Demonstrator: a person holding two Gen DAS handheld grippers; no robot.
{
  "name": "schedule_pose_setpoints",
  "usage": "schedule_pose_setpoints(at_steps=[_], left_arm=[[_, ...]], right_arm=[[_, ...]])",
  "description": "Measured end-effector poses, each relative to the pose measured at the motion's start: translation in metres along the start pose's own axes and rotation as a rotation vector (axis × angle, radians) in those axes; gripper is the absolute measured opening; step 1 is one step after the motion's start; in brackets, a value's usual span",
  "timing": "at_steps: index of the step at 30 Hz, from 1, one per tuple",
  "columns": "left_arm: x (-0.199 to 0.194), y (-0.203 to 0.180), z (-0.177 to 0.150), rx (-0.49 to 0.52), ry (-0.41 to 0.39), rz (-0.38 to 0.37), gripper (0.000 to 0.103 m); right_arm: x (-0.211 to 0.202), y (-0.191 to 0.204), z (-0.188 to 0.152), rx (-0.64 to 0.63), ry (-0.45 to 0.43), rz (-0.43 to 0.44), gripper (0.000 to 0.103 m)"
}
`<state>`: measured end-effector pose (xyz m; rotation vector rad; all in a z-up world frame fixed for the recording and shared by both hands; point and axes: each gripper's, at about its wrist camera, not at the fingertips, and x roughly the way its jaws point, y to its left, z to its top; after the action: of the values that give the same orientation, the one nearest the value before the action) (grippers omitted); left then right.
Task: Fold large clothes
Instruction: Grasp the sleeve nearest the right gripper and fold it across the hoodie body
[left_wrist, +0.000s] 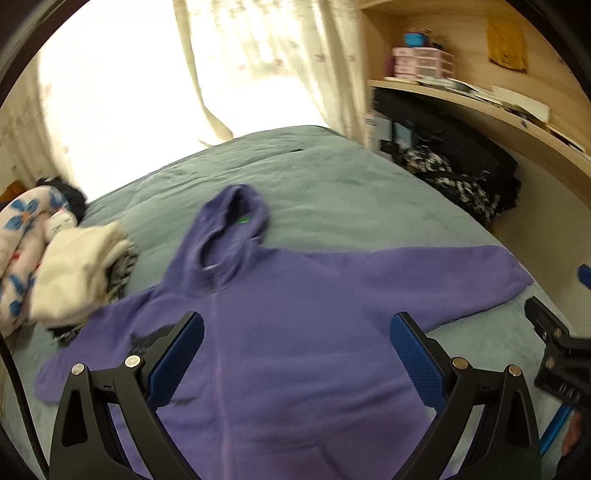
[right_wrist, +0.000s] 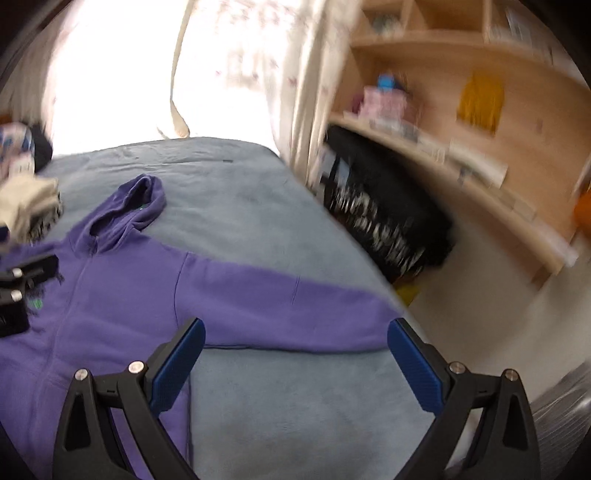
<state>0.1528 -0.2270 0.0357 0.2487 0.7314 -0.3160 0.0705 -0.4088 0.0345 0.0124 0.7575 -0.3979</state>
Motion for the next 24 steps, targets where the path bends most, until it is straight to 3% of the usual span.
schedule_pose_setpoints(at_steps=[3,9,12,17,24], left_arm=[[0.03,-0.023,0.002,0.023,0.017,-0.039,0.1],[0.088,-0.053,-0.008,0.021,0.076,-0.077,0.1],[0.108,-0.062,-0.016,0.005,0.08,-0.061,0.1],[0.136,-0.071,-0.023,0.0,0.122,-0.005,0.1],[0.158,-0.073,-0.019,0.011,0.2,0.054,0.1]], right_arm=[[0.042,-0.031,-0.008,0.128,0.073,0.053,0.1],[0.125,-0.104,-0.052,0.489,0.246,0.243,0.098],[0.156,-0.127,-0.07,0.596,0.311,0.261,0.084],[0.19,-0.145,-0.081,0.714,0.325,0.268,0.082],[0.224,-0.15,-0.072,0.715,0.366,0.194,0.06]])
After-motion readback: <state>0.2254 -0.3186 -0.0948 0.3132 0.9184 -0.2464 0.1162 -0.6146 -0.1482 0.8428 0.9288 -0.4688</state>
